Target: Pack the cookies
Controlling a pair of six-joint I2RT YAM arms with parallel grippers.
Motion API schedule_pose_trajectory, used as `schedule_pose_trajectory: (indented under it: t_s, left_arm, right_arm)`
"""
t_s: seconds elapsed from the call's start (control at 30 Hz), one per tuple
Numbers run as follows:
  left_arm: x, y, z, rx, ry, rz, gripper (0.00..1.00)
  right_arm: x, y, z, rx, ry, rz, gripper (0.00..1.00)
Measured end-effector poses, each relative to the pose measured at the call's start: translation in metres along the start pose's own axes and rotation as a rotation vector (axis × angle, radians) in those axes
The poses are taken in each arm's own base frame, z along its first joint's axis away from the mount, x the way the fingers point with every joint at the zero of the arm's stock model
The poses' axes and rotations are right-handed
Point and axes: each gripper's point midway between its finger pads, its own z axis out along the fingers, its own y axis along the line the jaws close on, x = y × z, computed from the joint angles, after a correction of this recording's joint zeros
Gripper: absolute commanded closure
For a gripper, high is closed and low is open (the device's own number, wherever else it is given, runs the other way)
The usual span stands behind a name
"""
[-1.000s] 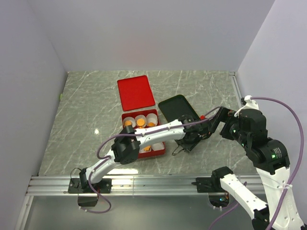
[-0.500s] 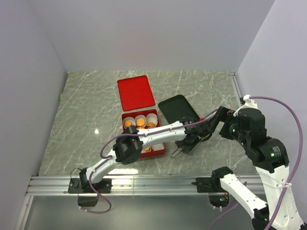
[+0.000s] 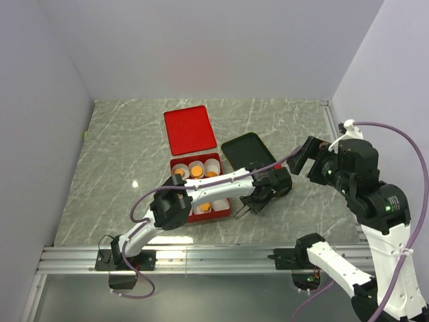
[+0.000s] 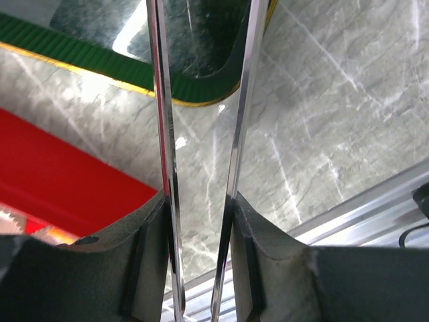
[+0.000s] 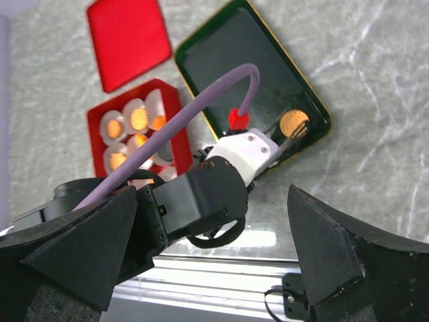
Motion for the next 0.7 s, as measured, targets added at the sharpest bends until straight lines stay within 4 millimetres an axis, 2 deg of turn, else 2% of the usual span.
schedule_pose_trajectory:
  t_s: [0.2, 0.5, 0.7]
  left_arm:
    - [-0.007, 0.014, -0.008, -0.016, -0.021, -0.030, 0.71]
    - [-0.009, 0.054, -0.007, -0.067, -0.009, -0.121, 0.70]
    - [-0.017, 0.071, -0.035, -0.058, -0.065, -0.170, 0.70]
  right_arm:
    - [-0.009, 0.012, -0.009, -0.052, -0.018, 0.008, 0.00]
    - [-0.007, 0.015, -0.022, -0.095, -0.035, 0.024, 0.00]
    - [-0.015, 0.017, -0.039, -0.121, -0.088, 0.034, 0.00]
